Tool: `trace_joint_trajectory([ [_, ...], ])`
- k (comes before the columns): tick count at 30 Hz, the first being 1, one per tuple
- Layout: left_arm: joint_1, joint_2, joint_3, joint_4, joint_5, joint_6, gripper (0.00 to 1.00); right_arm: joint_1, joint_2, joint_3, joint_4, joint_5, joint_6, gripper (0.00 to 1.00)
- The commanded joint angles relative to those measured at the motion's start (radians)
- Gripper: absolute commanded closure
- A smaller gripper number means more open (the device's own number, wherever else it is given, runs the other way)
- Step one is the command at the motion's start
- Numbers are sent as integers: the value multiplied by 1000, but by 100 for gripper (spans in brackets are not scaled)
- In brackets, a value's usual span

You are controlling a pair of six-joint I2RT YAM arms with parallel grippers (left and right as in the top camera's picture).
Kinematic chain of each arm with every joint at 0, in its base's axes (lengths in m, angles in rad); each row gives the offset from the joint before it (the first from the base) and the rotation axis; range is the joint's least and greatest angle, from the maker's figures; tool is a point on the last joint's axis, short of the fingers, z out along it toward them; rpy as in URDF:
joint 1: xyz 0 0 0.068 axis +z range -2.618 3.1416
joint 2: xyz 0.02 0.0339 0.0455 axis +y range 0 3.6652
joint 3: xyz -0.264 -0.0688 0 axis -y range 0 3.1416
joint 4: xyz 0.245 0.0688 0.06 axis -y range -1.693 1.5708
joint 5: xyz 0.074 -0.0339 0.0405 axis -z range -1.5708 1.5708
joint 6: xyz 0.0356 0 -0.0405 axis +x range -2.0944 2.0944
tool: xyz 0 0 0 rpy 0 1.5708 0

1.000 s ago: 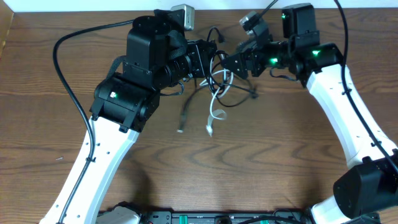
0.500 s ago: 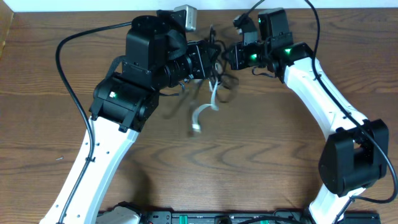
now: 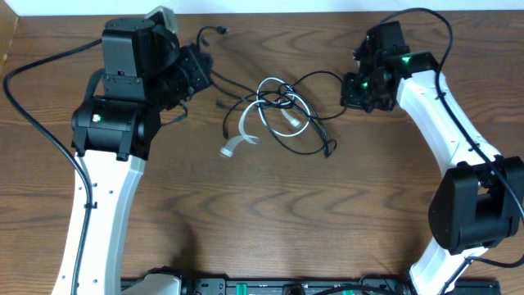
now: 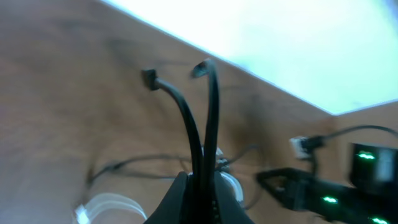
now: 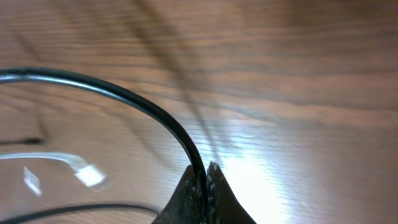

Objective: Untangle cables

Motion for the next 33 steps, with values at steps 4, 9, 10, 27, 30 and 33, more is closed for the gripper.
trace_joint_trajectory([
  [4, 15, 45, 5, -120, -190, 60, 93, -53, -4, 13, -86, 85, -83, 99],
  [9, 15, 112, 5, -201, -206, 103, 92, -101, -8, 13, -118, 134, -71, 99],
  [10, 15, 127, 5, -218, -208, 120, 92, -115, -10, 13, -125, 150, -59, 99],
  [27, -10, 307, 5, -367, -40, 571, 64, -271, -25, 13, -162, -159, -281, 85],
  [30, -37, 307, 5, -340, 13, 615, 47, -245, -25, 13, -180, -166, -312, 57],
  [33, -79, 307, 5, -307, 28, 615, 43, -224, -25, 13, -191, -163, -320, 33],
])
